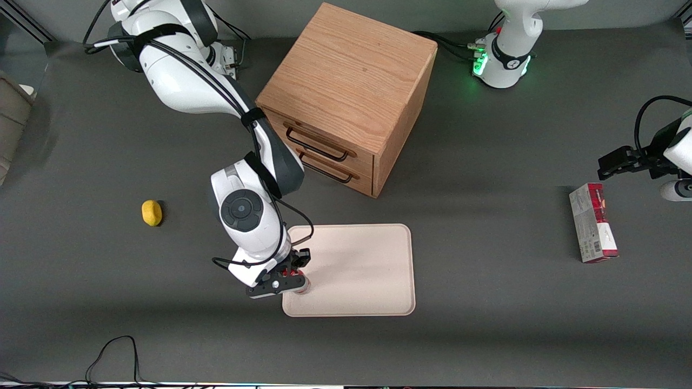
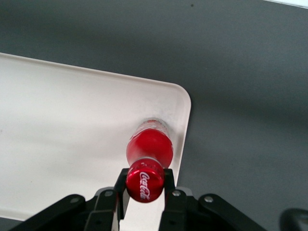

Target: Place coke bottle on tray

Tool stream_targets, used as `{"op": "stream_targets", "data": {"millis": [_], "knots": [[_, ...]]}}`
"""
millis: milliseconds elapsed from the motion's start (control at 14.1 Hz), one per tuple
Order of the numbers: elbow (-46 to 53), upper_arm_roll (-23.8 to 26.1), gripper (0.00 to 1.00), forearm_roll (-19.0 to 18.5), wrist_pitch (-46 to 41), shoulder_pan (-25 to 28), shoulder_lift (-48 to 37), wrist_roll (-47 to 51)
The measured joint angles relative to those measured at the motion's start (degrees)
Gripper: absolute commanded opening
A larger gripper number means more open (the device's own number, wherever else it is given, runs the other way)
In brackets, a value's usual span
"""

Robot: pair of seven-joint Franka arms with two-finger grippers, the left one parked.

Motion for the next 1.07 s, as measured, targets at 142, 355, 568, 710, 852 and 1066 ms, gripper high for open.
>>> {"op": "stream_targets", "data": {"millis": [142, 355, 568, 710, 852, 1066], "knots": [[0.0, 0.0, 1.00, 0.2, 0.0, -0.3, 0.0, 0.0], [0.1, 0.0, 1.00, 0.3, 0.1, -0.4, 0.0, 0.0], [0.7, 0.2, 1.00, 0.3, -2.2, -0.1, -0.9, 0.0], [1.8, 0.2, 1.00, 0.3, -8.2, 0.1, -3.8, 0.0], [2.6, 0.2, 1.00, 0.3, -15.5, 0.0, -8.8, 0.0], [2.6, 0.2, 1.00, 0.3, -25.9, 0.0, -16.9, 0.0]]}}
